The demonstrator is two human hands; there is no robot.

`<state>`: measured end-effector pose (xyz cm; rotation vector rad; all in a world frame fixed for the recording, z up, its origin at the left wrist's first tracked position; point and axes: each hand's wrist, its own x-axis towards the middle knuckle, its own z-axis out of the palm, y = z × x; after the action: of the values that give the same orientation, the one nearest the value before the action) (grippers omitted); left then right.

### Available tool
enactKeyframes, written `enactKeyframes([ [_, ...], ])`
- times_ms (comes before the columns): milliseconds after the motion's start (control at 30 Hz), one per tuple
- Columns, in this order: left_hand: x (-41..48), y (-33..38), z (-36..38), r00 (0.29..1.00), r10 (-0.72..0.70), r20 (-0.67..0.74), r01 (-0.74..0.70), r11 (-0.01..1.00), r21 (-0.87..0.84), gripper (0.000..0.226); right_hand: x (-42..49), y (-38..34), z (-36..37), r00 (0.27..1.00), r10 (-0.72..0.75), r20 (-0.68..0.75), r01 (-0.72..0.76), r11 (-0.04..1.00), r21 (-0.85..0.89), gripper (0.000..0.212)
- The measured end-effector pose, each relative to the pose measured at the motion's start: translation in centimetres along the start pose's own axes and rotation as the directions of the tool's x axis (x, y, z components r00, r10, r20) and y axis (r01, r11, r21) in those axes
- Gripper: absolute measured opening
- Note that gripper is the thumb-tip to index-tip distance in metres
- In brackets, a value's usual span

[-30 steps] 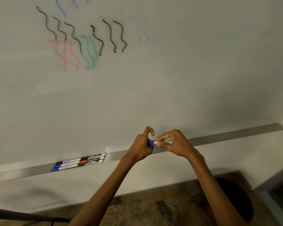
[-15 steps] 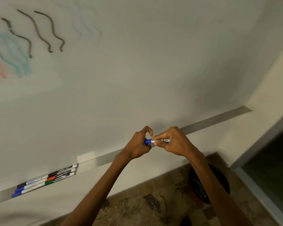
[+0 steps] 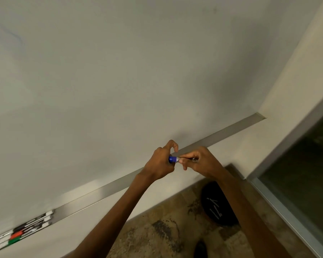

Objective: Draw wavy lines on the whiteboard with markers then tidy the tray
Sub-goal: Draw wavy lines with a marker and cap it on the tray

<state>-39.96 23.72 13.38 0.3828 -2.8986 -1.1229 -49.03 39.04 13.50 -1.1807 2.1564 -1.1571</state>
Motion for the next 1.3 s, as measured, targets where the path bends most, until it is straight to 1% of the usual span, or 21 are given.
enactKeyframes([
  [67, 1.6, 0.4, 0.9, 0.999, -0.007, 0.048, 0.008, 1.0, -0.02, 0.043, 0.1, 1.5, -1.0, 0.999, -0.018, -0.04, 0.016, 0.999, -0.035, 0.017],
  [167, 3.8, 1.1, 2.7, 0.992, -0.019, 0.128, 0.025, 0.999, -0.048, 0.041, 0.2, 4.1, -2.5, 0.997, 0.015, -0.073, -0.024, 0.992, -0.127, 0.024],
  [267, 5.4, 1.3, 4.7, 0.987, -0.033, 0.155, 0.047, 0.995, -0.083, 0.041, 0.0, 5.1, -3.8, 0.996, 0.041, -0.085, -0.061, 0.966, -0.25, 0.03],
  [333, 6.7, 1.4, 5.9, 0.982, -0.038, 0.186, 0.053, 0.996, -0.075, 0.04, -0.2, 5.8, -4.6, 0.994, 0.062, -0.086, -0.084, 0.955, -0.286, 0.03],
  [367, 7.3, 1.5, 6.5, 0.978, -0.043, 0.206, 0.059, 0.996, -0.073, 0.038, -0.2, 6.3, -5.0, 0.993, 0.093, -0.077, -0.111, 0.956, -0.273, 0.03],
  [433, 8.4, 1.6, 7.7, 0.968, -0.047, 0.245, 0.067, 0.995, -0.072, 0.034, -0.4, 7.7, -5.8, 0.984, 0.171, -0.044, -0.176, 0.967, -0.185, 0.028],
  [500, 9.4, 1.6, 9.0, 0.953, -0.043, 0.299, 0.063, 0.997, -0.055, 0.035, -0.4, 9.2, -6.5, 0.974, 0.226, -0.005, -0.224, 0.967, -0.124, 0.027],
  [600, 10.4, 1.6, 11.5, 0.925, -0.063, 0.375, 0.062, 0.998, 0.016, 0.036, -0.9, 12.2, -7.5, 0.942, 0.33, 0.058, -0.315, 0.932, -0.177, 0.034],
  [667, 10.8, 1.6, 13.6, 0.931, -0.058, 0.359, 0.032, 0.996, 0.079, 0.029, -1.4, 14.5, -8.2, 0.916, 0.399, 0.048, -0.379, 0.897, -0.228, 0.035],
  [733, 11.1, 1.7, 15.9, 0.942, -0.05, 0.331, 0.017, 0.994, 0.104, 0.027, -2.1, 16.6, -8.6, 0.877, 0.479, 0.017, -0.466, 0.86, -0.208, 0.029],
  [800, 11.6, 1.8, 18.0, 0.943, -0.069, 0.324, 0.034, 0.993, 0.112, 0.022, -2.7, 18.3, -8.6, 0.838, 0.544, 0.04, -0.529, 0.828, -0.185, 0.02],
  [867, 12.3, 1.9, 19.7, 0.946, -0.052, 0.321, 0.009, 0.991, 0.135, 0.02, -3.1, 20.3, -8.1, 0.819, 0.572, 0.047, -0.561, 0.815, -0.144, 0.02],
  [933, 13.1, 1.7, 21.2, 0.95, -0.02, 0.312, -0.03, 0.987, 0.156, 0.019, -3.6, 22.1, -7.3, 0.814, 0.581, 0.013, -0.58, 0.813, -0.055, 0.023],
  [1033, 14.4, 1.5, 23.6, 0.948, -0.043, 0.315, -0.019, 0.981, 0.191, 0.02, -4.4, 24.2, -6.6, 0.8, 0.599, -0.039, -0.599, 0.801, 0.017, 0.025],
  [1100, 15.1, 1.4, 25.2, 0.941, -0.057, 0.333, -0.01, 0.98, 0.196, 0.022, -4.9, 25.3, -6.4, 0.779, 0.625, -0.05, -0.624, 0.78, 0.039, 0.027],
  [1200, 15.9, 1.8, 27.1, 0.923, -0.083, 0.376, 0.019, 0.985, 0.171, 0.031, -5.8, 27.8, -6.1, 0.771, 0.631, -0.087, -0.631, 0.775, 0.023, 0.024],
  [1267, 16.2, 2.1, 28.4, 0.913, -0.065, 0.404, -0.002, 0.987, 0.163, 0.038, -6.4, 29.0, -5.9, 0.759, 0.646, -0.078, -0.648, 0.762, 0.01, 0.032],
  [1300, 16.3, 2.1, 29.0, 0.913, -0.037, 0.407, -0.033, 0.986, 0.164, 0.04, -6.7, 29.4, -6.0, 0.739, 0.671, -0.063, -0.672, 0.741, 0.002, 0.038],
])
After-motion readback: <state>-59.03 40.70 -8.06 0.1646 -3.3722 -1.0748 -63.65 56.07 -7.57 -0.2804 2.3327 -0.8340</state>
